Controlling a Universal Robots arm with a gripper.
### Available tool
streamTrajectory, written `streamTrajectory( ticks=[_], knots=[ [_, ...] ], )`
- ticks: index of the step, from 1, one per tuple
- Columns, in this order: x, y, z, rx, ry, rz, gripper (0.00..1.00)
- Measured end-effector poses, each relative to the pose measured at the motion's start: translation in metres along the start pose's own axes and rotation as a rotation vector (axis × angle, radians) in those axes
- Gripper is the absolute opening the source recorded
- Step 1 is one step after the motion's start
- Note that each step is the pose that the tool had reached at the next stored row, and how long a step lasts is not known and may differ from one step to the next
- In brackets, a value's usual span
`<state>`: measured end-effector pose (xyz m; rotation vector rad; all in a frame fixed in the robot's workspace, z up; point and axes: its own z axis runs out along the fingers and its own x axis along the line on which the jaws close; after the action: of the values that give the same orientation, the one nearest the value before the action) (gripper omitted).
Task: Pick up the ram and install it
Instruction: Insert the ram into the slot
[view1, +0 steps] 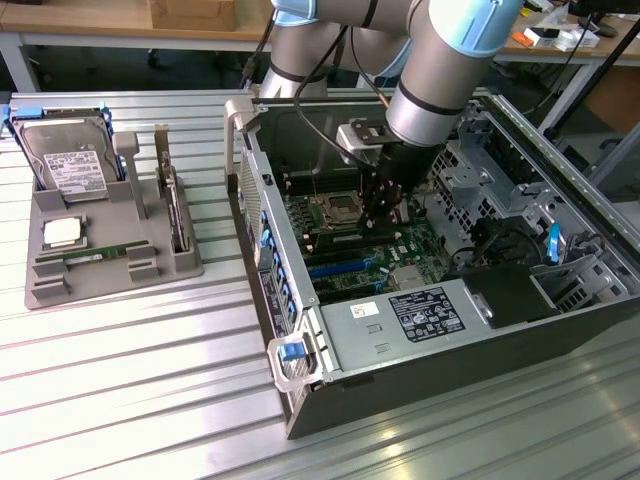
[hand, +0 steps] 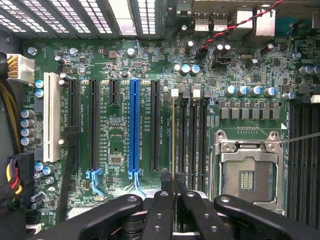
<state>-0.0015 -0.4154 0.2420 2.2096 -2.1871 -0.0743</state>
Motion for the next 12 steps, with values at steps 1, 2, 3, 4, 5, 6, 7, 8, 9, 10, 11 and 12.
streamTrajectory(
  ticks=[1, 2, 3, 4, 5, 6, 7, 8, 9, 10, 11, 12],
  knots=[
    [0.0, 0.0, 0.0001, 0.0001, -0.0025, 0.0, 0.12],
    [0.0, 0.0, 0.0, 0.0001, -0.005, 0.0, 0.12],
    [0.0004, 0.0, 0.0001, 0.0001, -0.0071, 0.0, 0.12],
    [0.0024, -0.0004, 0.0, 0.0001, -0.0088, -0.001, 0.12],
    [0.0026, -0.0009, 0.0, 0.0, -0.0096, 0.0, 0.12],
    [0.0025, -0.001, 0.0, 0.0, -0.0109, -0.001, 0.12],
    [0.002, -0.0011, 0.0, 0.0, -0.0118, -0.001, 0.12],
    [0.0018, -0.0011, 0.0, 0.0, -0.0134, -0.001, 0.12],
    [0.0017, -0.0011, 0.0001, 0.0, -0.0147, -0.001, 0.12],
    [0.0017, -0.0011, 0.0001, -0.0001, -0.0167, -0.001, 0.12],
    [0.0018, -0.0012, 0.0004, 0.0, -0.0182, -0.001, 0.12],
    [0.0019, -0.0012, 0.0004, 0.0, -0.0182, -0.001, 0.12]
  ],
)
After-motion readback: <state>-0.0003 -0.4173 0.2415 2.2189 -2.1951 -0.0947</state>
